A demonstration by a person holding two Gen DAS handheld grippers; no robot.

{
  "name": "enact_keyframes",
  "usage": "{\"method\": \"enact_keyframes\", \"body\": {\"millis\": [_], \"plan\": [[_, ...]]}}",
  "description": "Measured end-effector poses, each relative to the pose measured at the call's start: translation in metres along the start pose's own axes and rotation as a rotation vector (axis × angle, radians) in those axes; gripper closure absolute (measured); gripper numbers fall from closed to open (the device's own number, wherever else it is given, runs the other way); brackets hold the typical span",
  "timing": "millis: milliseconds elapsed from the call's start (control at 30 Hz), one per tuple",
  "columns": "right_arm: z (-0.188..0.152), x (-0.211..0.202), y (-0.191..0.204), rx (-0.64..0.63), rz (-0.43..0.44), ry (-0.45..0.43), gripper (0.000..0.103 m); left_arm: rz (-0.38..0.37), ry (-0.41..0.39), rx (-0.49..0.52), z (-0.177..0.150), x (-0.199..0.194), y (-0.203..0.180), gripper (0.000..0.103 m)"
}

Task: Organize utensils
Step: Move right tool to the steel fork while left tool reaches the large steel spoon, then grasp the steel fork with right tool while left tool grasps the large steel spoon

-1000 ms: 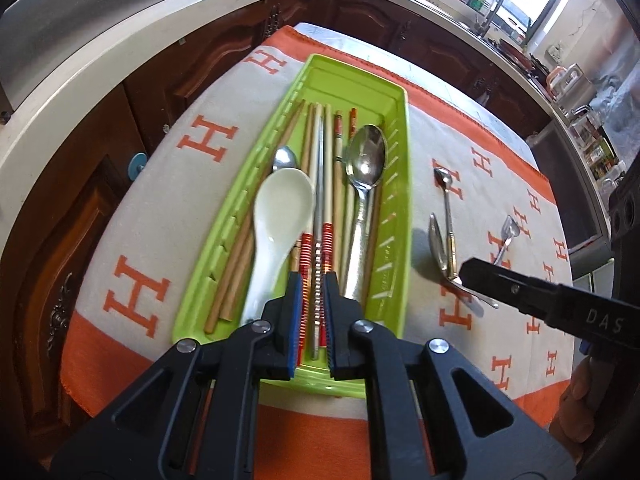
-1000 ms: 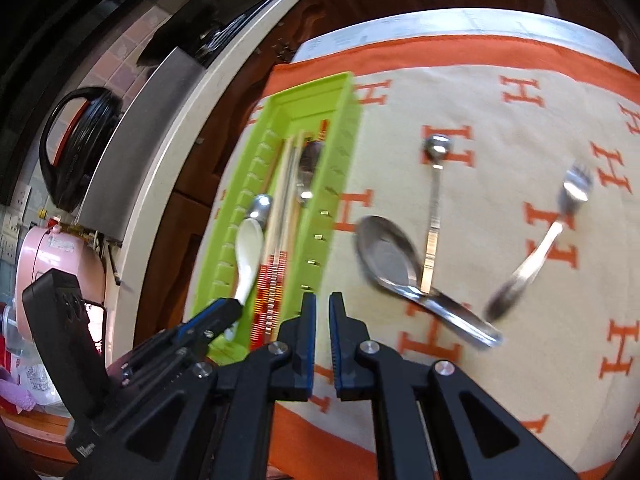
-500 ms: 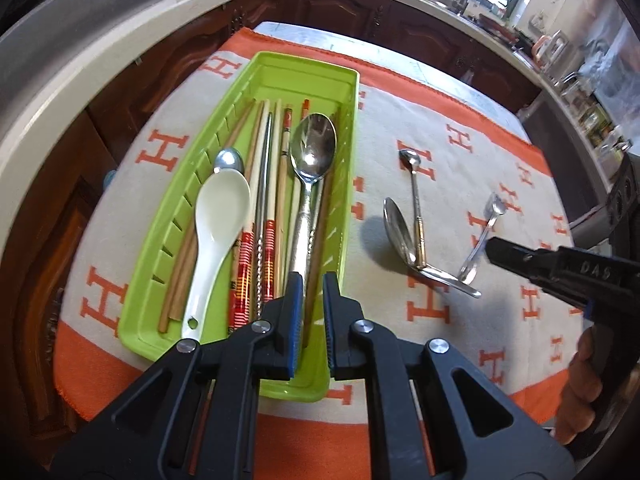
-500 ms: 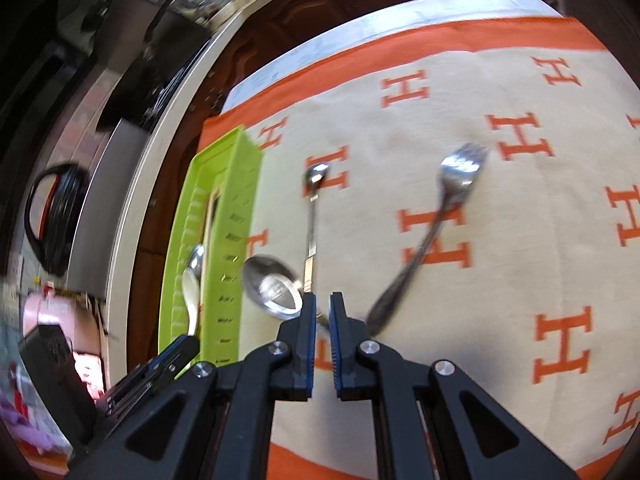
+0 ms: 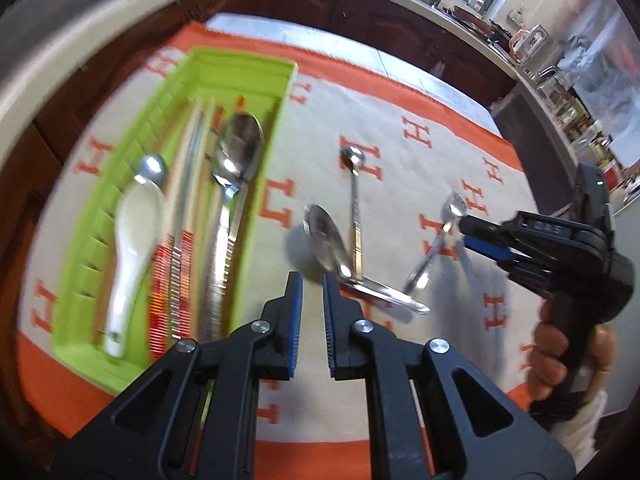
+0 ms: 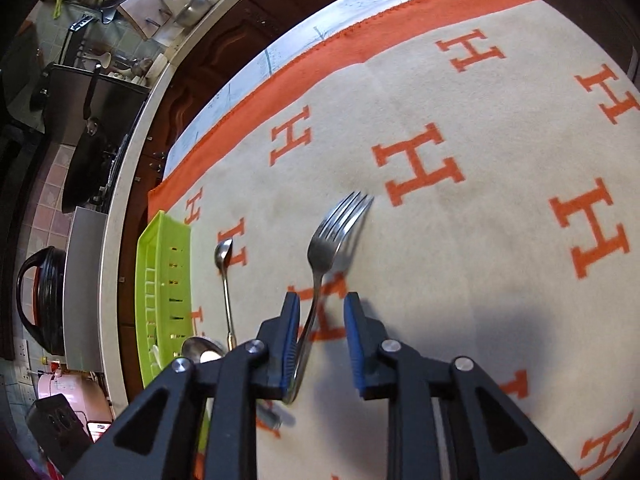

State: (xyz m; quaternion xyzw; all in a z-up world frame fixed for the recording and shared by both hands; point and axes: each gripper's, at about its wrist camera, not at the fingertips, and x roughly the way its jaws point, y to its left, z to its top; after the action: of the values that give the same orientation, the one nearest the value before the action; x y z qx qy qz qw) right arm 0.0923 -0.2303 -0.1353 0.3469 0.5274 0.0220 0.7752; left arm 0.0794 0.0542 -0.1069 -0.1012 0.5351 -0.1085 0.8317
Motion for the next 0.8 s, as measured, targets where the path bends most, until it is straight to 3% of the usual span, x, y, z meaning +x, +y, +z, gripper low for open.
{"method": "enact_keyframes", "body": {"millis": [267,600,800], "plan": [[0.006,0.016,0.006,-0.042,0.019,-0.006,0.080,-0.080,0.044,-0.109,0.004,0.028,0.005,0.095],[0.005,0.017,0.001,-0.088,0.027,-0.023,0.092,-0.064,0.040,-0.156,0.014,0.065,-0.004,0.095],[0.005,0.016,-0.002,-0.091,0.034,-0.021,0.094,-0.074,0.046,-0.158,0.013,0.060,-0.007,0.095]]}}
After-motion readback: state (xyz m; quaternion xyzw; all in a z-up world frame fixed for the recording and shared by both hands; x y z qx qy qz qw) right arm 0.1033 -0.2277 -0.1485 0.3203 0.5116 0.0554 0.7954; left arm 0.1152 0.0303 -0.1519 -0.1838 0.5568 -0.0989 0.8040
